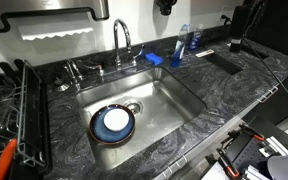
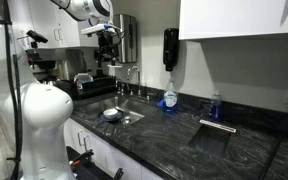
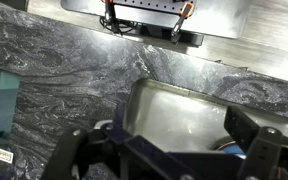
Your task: Move the left bottle and the blue sponge closer to you, respectively
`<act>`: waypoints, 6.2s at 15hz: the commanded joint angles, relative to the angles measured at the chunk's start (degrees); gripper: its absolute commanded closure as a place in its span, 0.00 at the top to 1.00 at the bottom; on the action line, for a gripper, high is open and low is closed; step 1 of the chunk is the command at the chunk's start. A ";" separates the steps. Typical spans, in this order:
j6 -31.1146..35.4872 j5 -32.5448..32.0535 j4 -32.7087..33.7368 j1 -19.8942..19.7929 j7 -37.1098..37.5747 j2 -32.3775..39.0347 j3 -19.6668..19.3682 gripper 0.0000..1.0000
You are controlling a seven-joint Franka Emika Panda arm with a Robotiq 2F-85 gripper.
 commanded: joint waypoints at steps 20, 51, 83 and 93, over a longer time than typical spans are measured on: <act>42.41 -3.23 -13.90 -5.97 32.60 6.61 -3.81 1.00; 54.84 -54.38 -0.36 -5.64 84.65 29.17 -11.92 1.00; 46.30 -55.63 18.82 -0.26 90.04 46.01 -18.12 1.00; 40.90 -55.43 21.62 -0.54 92.88 49.20 -18.01 0.66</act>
